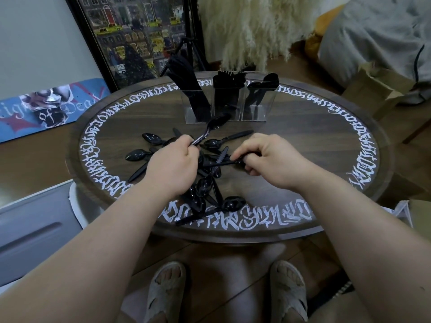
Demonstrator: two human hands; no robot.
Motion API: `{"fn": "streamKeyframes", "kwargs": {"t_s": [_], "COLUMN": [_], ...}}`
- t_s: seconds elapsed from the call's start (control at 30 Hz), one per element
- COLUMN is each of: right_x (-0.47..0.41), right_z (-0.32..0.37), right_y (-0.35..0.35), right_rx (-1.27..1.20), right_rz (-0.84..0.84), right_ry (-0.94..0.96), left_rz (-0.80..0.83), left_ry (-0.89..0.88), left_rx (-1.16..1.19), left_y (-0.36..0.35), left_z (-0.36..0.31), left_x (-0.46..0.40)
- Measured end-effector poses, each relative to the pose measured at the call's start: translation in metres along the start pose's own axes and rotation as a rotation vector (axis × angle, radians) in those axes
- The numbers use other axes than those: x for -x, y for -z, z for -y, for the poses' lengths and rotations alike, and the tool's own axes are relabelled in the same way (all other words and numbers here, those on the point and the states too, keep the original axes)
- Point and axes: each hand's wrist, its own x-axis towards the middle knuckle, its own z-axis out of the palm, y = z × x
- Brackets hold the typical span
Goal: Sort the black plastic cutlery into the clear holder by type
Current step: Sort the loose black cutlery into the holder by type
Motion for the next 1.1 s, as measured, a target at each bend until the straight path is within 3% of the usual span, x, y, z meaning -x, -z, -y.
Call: {"fn": "streamKeyframes", "kwargs": {"t_s": [0.2, 0.37, 0.5, 0.57, 0.7, 0.83, 1.1], "right_x": [-0.003, -0.006, -0.005, -0.005, -0.005, -0.006, -0.008], "right_z": [-0.003, -0.006, -0.007, -0.01, -0.014, -0.013, -0.006], "right_y": [-0.005, -0.006, -0.005, -0.004, -0.009, -0.01, -0.015], "right_rx": [-0.217, -0.161, 0.12, 0.148, 0.133, 0.177, 0.085], "right_rz": [-0.217, -0.339, -0.452, -0.488, -0.392, -0.363, -0.274], "right_ry": [0.007, -0.033, -0.065, -0.018, 0.119, 0.114, 0.09], "left_rz": [0.215, 0.233, 0.26, 0.285, 0.33, 0.347, 0.193], "left_ry": [-0.048, -0.129, -0.186, -0.193, -0.227, -0.228, -0.25], "left_rx": [0.138, 0.198, 0.124, 0.125, 0.145, 0.074, -0.069], "left_y": [-0.005, -0.008, -0.009, -0.008, -0.008, -0.009, -0.007], "left_z": [-0.003, -0.004, -0.003, -0.004, -0.005, -0.003, -0.004], "left_x": [0.008, 0.011, 0.01, 0.01, 0.01, 0.011, 0.013]}}
